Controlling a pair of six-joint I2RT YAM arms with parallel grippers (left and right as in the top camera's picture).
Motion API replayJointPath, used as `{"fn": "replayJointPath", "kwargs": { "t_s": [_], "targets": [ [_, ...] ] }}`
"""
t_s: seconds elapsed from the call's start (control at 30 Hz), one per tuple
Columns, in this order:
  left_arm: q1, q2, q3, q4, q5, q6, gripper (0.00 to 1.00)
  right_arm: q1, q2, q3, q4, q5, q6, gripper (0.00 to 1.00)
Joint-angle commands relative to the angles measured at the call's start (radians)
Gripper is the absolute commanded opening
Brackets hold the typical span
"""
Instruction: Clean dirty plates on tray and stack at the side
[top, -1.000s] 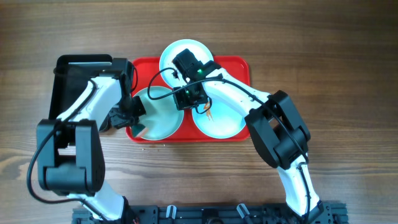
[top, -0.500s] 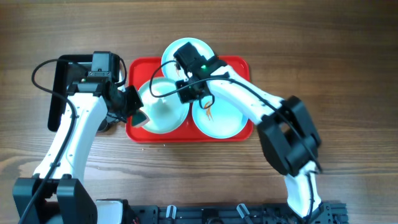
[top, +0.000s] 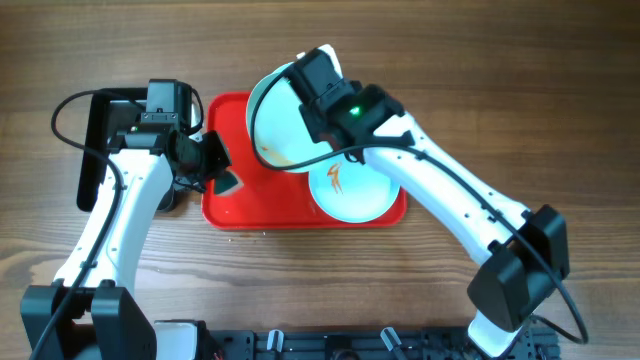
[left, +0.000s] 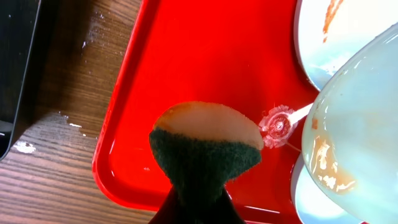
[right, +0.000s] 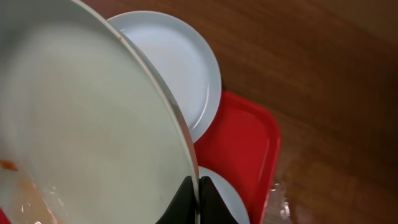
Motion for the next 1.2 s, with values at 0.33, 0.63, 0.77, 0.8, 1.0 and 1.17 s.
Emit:
{"fn": "replayJointPath", "kwargs": {
  "t_s": [0.33, 0.63, 0.77, 0.8, 1.0, 1.17],
  "targets": [
    [0.004, 0.0, -0.005, 0.019, -0.002, 0.012, 0.04, 0.199, -0.013, 0.018, 0.093, 0.494, -0.217, 0.04],
    [0.004, 0.0, -0.005, 0.017, 0.008, 0.013, 0.04, 0.188, 0.011, -0.058, 0.068, 0.133, 0.018, 0.04],
    [0.002, 0.0, -0.005, 0.01, 0.027, 0.013, 0.04, 0.125, 0.046, -0.063, 0.011, -0.101, 0.231, 0.04],
    [0.001, 0.0, -0.005, 0.009, 0.034, 0.013, 0.04, 0.106, 0.055, -0.063, 0.004, -0.148, 0.253, 0.04],
    [-0.038, 0.0, -0.027, 0.009, 0.046, 0.013, 0.04, 0.037, 0.136, -0.063, -0.004, -0.192, 0.364, 0.04],
    [-0.115, 0.001, -0.149, 0.166, 0.047, -0.038, 0.04, 0.04, 0.167, -0.063, 0.0, -0.19, 0.412, 0.04]
  ]
}}
